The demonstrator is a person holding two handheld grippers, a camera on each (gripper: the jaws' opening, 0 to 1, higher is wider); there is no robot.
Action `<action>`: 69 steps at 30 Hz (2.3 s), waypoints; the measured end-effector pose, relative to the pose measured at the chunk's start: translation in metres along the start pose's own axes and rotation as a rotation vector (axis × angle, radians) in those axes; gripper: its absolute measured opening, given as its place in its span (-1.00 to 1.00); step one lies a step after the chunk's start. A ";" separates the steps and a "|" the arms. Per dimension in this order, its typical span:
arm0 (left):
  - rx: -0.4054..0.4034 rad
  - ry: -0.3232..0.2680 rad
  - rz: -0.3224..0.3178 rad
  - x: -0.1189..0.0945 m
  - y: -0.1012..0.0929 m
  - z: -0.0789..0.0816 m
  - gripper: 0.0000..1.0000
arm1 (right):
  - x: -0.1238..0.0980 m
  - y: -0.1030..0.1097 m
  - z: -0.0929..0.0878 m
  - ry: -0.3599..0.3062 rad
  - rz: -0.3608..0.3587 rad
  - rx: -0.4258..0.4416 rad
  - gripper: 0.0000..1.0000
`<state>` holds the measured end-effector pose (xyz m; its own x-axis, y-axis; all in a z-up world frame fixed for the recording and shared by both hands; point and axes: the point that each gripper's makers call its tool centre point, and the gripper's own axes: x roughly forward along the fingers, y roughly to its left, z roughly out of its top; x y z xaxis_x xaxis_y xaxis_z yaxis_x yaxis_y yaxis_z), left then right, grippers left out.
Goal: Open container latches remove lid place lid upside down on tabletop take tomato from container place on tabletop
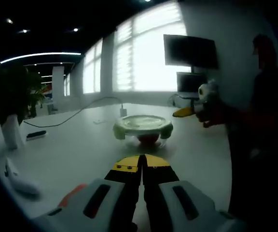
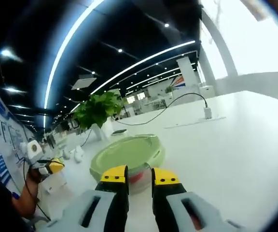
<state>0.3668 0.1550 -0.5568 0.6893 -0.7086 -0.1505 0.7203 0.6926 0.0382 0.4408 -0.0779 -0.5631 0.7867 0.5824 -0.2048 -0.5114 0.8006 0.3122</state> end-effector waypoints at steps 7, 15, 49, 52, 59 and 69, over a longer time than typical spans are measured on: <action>0.023 0.014 -0.001 0.001 -0.001 -0.003 -0.96 | 0.017 -0.014 0.010 -0.035 -0.048 0.193 -0.58; 0.028 0.014 -0.004 0.001 -0.002 -0.003 -0.96 | 0.035 -0.029 0.004 -0.051 -0.060 0.449 -0.52; 0.049 0.026 0.002 0.002 -0.002 -0.005 -0.96 | 0.056 -0.033 -0.023 -0.344 -0.265 1.177 -0.61; 0.049 0.025 0.003 0.002 -0.002 -0.005 -0.96 | 0.060 -0.035 -0.015 -0.354 -0.249 1.188 -0.65; 0.055 0.031 0.008 0.003 -0.001 -0.006 -0.96 | 0.059 -0.034 -0.013 -0.359 -0.267 1.154 -0.67; 0.058 0.034 0.010 0.003 -0.001 -0.007 -0.97 | 0.059 -0.037 -0.009 -0.319 -0.301 0.977 -0.68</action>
<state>0.3676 0.1531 -0.5640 0.6941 -0.6961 -0.1834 0.7174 0.6899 0.0968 0.5027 -0.0724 -0.5954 0.9607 0.2029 -0.1895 0.1058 0.3634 0.9256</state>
